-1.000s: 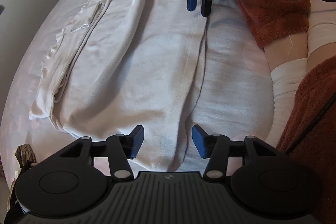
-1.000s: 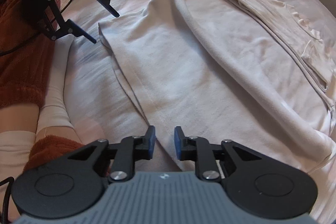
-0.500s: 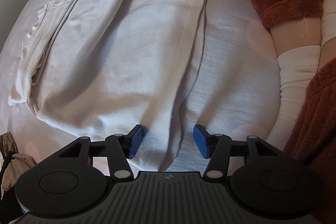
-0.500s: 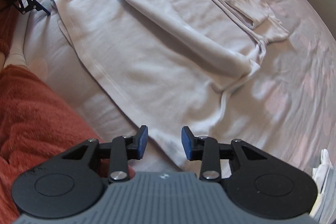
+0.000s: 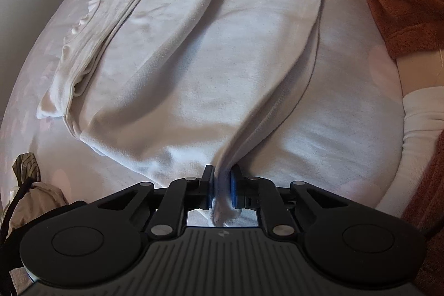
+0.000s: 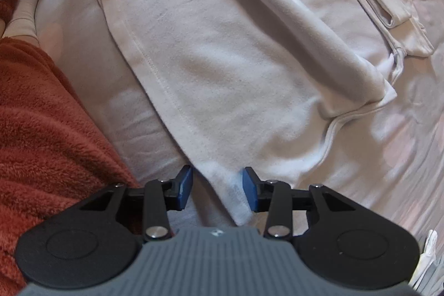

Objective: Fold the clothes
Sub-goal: 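Grasp the white sheet edge with both grippers, then lift the sheet edge and fold it over the sheet with both grippers, then open both grippers to release the folded sheet edge, then grasp the folded white cloth end with both grippers and fold it over, then open both grippers and move them to the folded white cloth edge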

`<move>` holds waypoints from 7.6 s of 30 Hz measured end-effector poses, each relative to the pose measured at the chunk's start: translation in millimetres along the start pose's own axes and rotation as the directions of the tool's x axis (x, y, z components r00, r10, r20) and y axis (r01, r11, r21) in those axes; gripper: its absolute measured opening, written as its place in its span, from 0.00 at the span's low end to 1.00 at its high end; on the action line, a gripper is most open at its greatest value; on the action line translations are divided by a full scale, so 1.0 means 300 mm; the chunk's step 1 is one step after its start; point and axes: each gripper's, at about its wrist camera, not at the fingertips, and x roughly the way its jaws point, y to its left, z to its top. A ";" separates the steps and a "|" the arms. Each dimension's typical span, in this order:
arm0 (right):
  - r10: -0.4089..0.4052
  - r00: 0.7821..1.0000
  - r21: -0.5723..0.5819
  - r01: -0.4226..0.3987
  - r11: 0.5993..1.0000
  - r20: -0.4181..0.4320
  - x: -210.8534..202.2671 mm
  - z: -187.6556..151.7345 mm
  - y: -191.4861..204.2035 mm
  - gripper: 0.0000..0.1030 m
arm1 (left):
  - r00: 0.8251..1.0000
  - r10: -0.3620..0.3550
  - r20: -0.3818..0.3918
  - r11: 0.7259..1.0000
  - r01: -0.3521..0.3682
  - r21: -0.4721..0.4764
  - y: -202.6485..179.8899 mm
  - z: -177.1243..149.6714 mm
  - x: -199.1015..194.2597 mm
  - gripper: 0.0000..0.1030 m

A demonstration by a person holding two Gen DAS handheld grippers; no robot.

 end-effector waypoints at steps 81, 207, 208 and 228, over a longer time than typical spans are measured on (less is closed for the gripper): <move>-0.642 0.753 0.521 0.492 0.697 0.147 0.074 0.614 -1.013 0.28 | 0.944 0.328 -0.026 0.831 -0.301 -0.468 1.195 0.324 0.403 0.51; -0.383 0.793 0.710 -0.085 0.699 0.473 -0.048 0.347 -0.178 0.86 | 0.982 0.081 0.171 0.675 0.072 -0.734 0.381 0.253 0.062 0.58; -0.378 0.792 0.710 -0.096 0.698 0.480 -0.038 0.362 -0.189 0.85 | 0.983 0.073 0.170 0.662 0.080 -0.745 0.390 0.255 0.086 0.57; -0.468 0.720 0.753 -0.115 0.648 0.512 0.067 0.463 -0.405 0.42 | 0.943 0.218 0.253 0.584 0.082 -0.808 0.547 0.264 0.238 0.55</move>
